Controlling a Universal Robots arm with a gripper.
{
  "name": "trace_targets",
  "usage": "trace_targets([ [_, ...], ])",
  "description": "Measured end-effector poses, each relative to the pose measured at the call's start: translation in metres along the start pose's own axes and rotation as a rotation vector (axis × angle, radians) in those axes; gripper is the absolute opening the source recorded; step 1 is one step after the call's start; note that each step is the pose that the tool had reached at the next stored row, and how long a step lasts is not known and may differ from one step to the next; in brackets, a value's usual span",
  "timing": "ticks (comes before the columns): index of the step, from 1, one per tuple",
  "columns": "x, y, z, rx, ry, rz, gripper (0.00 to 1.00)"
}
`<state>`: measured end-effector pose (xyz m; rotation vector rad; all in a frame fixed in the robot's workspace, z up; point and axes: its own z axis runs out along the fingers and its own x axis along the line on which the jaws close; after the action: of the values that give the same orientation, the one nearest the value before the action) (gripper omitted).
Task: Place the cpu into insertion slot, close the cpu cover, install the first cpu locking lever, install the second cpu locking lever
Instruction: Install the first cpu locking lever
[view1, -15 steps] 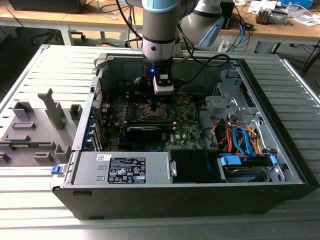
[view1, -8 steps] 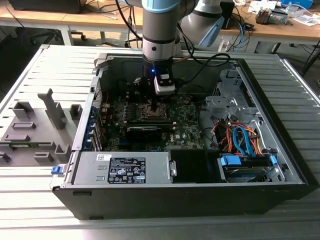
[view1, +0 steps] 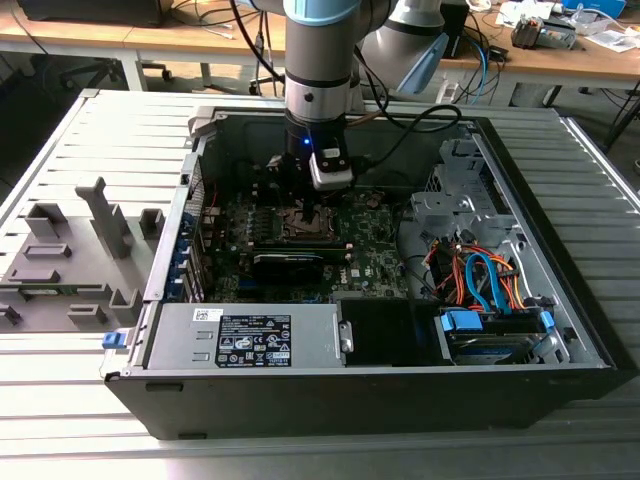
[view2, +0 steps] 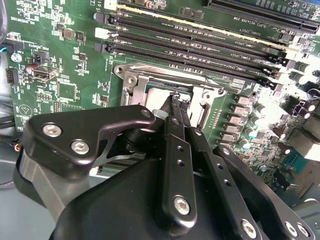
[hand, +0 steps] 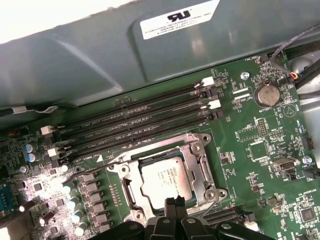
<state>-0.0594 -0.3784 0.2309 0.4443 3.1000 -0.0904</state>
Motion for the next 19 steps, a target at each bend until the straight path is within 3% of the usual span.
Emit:
trace_targets([
  [16,0.0,0.0,0.0,-0.0015,-0.0039,-0.07,0.11],
  [19,0.0001,0.0,-0.0001,-0.0159,-0.0015,-0.096,0.11],
])
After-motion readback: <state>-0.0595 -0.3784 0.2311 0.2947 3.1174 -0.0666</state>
